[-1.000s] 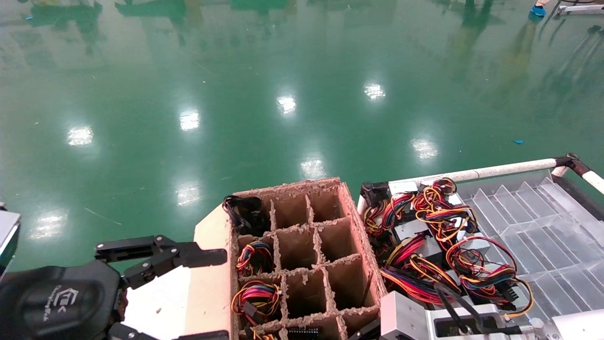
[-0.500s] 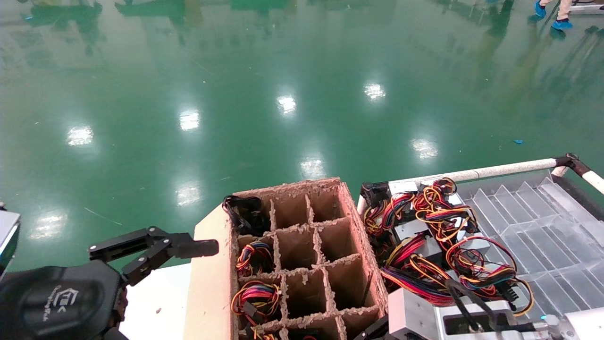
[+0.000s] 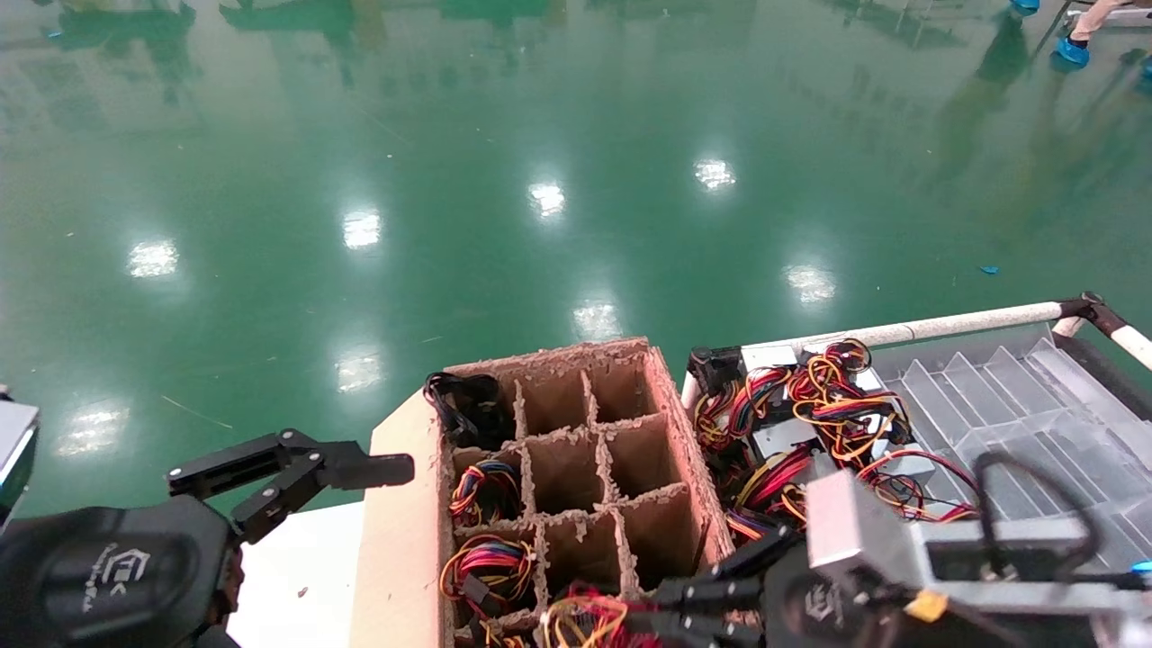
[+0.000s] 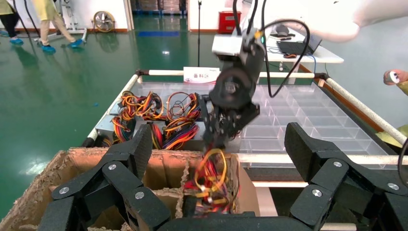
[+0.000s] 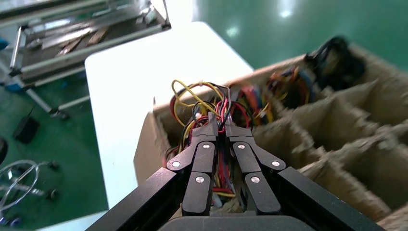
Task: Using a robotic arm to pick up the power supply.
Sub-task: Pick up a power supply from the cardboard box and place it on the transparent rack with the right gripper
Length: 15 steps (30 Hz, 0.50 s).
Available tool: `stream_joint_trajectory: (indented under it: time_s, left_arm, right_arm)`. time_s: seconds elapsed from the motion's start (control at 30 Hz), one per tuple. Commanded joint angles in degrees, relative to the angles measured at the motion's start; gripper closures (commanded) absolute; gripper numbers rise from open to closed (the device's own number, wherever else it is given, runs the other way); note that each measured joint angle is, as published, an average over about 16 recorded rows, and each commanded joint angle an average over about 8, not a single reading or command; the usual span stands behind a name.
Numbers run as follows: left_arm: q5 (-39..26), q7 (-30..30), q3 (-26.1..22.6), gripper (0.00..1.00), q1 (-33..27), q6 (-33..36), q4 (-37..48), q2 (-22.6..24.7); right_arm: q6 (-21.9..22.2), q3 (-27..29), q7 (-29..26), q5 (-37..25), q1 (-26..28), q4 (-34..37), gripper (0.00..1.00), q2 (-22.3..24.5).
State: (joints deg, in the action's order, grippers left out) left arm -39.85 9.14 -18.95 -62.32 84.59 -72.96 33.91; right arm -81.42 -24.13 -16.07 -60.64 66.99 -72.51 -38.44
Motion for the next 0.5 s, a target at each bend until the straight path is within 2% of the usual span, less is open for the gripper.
stream_joint_trajectory:
  time_s: [0.03,0.5]
  left_arm:
    - [0.0,0.0,0.0,0.0,0.0,0.0,0.0,0.0]
    - [0.0,0.0,0.0,0.0,0.0,0.0,0.0,0.0]
  right_arm:
    - [0.4,1.0,-0.4,1.5,-0.2,-0.8,1.0,0.8]
    - [-0.1,8.6,-1.9,12.4,3.0,-0.9,1.0,6.2]
